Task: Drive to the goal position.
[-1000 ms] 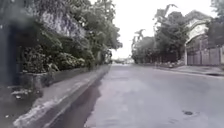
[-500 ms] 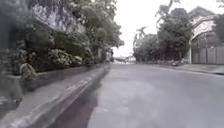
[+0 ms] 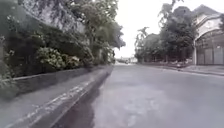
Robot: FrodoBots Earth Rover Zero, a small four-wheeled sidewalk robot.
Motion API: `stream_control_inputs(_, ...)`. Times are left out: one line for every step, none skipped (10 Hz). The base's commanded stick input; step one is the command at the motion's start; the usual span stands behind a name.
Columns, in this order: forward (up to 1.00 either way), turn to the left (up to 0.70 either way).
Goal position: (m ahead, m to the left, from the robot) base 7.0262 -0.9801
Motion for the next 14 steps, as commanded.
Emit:
stream_control_inputs(1.0,0.0)
stream_control_inputs(1.0,0.0)
stream_control_inputs(1.0,0.0)
stream_control_inputs(1.0,0.0)
stream_control_inputs(1.0,0.0)
stream_control_inputs(1.0,0.0)
stream_control_inputs(1.0,0.0)
stream_control_inputs(1.0,0.0)
stream_control_inputs(1.0,0.0)
stream_control_inputs(1.0,0.0)
stream_control_inputs(1.0,0.0)
stream_control_inputs(1.0,0.0)
stream_control_inputs(1.0,0.0)
stream_control_inputs(1.0,0.0)
